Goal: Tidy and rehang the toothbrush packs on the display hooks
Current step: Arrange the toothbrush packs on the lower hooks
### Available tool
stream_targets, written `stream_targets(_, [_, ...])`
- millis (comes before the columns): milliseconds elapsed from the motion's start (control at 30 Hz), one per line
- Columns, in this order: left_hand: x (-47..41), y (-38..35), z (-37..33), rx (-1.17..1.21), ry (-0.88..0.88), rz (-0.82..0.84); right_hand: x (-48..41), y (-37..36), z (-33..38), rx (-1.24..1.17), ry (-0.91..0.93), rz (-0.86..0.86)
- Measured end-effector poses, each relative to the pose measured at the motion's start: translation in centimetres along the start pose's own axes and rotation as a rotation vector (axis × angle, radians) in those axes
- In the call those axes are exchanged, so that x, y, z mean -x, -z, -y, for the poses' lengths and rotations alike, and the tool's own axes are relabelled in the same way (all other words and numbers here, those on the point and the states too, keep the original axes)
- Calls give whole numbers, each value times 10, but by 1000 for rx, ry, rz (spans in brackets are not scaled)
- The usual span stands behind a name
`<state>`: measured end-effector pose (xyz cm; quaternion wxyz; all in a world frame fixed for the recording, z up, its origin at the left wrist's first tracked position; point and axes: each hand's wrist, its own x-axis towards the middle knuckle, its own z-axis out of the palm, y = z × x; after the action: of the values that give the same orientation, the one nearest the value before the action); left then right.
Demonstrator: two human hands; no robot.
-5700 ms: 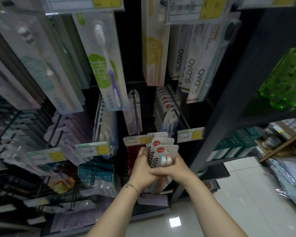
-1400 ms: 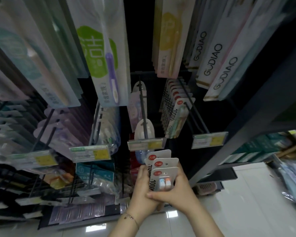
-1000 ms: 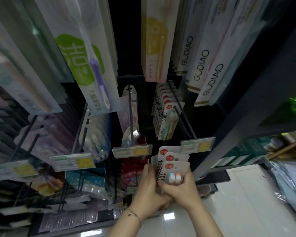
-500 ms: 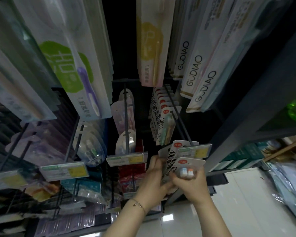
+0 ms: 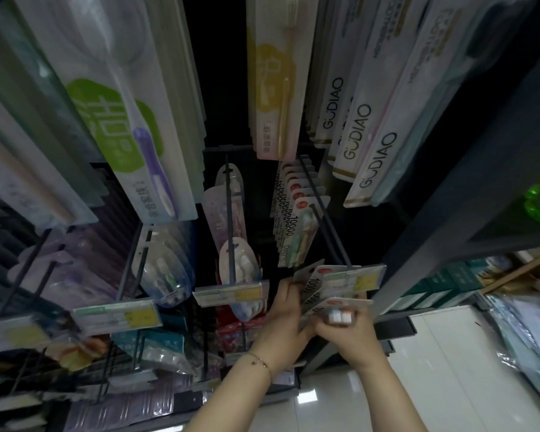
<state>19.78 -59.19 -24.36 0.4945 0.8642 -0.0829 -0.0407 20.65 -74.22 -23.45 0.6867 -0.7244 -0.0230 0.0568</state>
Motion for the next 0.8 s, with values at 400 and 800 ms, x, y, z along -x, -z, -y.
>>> stream_targets(400, [2, -3, -4, 1, -31, -35, 5, -1, 6, -40, 104, -49])
stream_targets(800, [1, 3, -10, -28, -33, -26, 3, 2, 14, 21, 58, -29])
